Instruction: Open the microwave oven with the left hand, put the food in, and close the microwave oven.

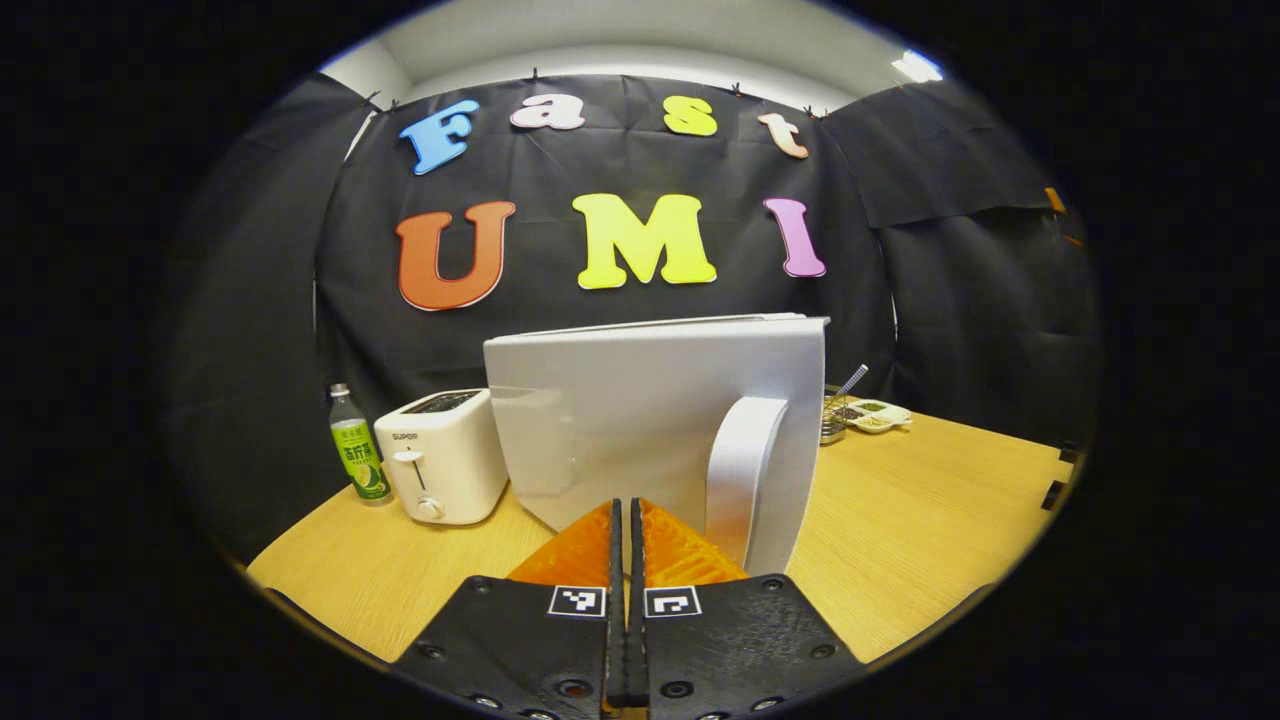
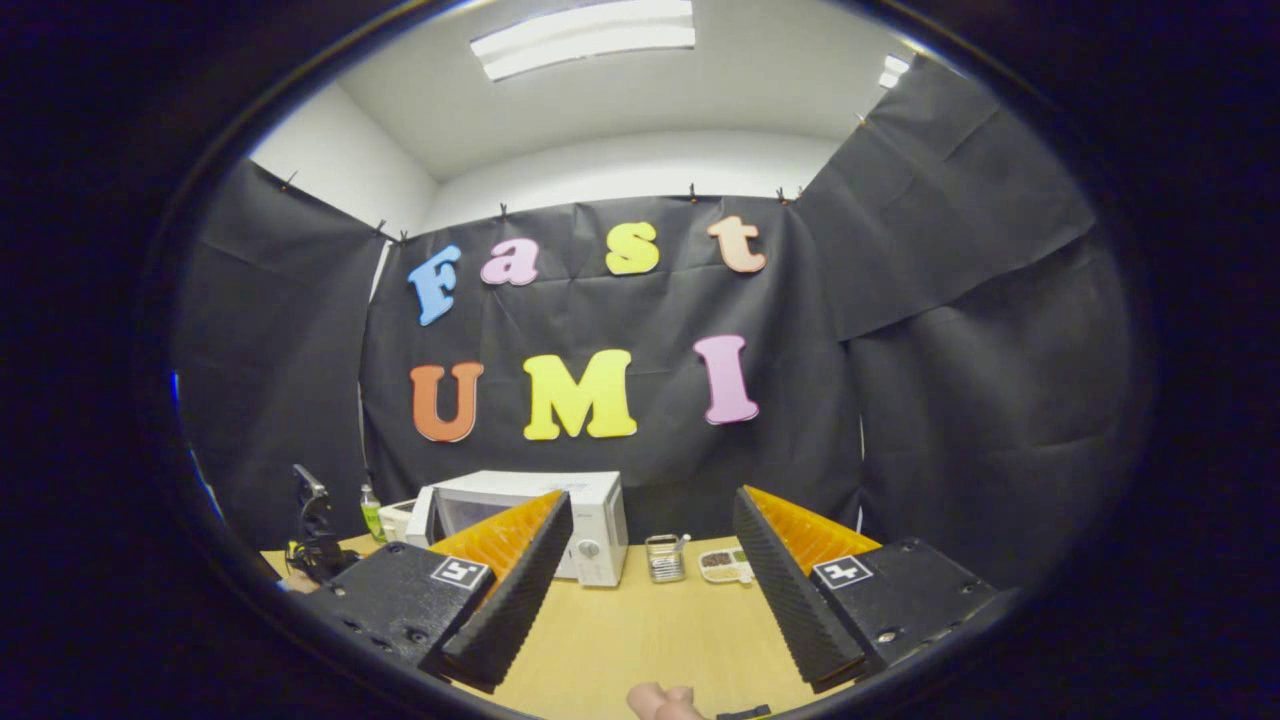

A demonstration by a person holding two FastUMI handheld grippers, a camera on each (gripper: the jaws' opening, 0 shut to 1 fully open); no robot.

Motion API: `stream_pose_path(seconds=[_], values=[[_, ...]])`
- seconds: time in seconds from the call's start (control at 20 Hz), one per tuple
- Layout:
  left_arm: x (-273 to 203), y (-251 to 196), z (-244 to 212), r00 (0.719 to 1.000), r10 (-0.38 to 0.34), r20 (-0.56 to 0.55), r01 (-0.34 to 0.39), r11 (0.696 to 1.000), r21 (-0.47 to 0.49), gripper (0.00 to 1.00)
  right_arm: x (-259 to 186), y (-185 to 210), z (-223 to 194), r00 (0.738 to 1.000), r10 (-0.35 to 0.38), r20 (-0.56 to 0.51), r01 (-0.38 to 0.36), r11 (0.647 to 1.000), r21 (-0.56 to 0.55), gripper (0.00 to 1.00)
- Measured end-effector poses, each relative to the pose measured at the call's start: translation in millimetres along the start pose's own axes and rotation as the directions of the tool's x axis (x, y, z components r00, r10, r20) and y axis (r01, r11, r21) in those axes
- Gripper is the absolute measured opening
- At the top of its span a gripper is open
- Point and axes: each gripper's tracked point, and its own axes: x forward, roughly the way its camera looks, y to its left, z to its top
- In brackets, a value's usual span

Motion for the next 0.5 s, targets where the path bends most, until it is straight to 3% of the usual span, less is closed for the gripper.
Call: stream_pose_path(seconds=[0.25, 0.3, 0.5], values=[[36.0, -43.8, 7.4, 0.994, -0.102, 0.026, 0.101, 0.994, 0.045, 0.01, -3.5, -11.3, -11.3, 0.999, 0.002, -0.052, -0.002, 1.0, 0.008, 1.0], [42.3, -49.2, 7.7, 0.994, -0.111, 0.018, 0.11, 0.993, 0.045, 0.0, -3.7, -13.2, -12.1, 0.998, 0.0, -0.055, 0.001, 1.0, 0.013, 0.91], [74.0, -72.6, 18.3, 0.99, -0.143, 0.004, 0.143, 0.99, 0.007, 0.0, -3.0, -22.5, -18.0, 0.998, -0.008, -0.064, 0.009, 1.0, 0.007, 0.91]])
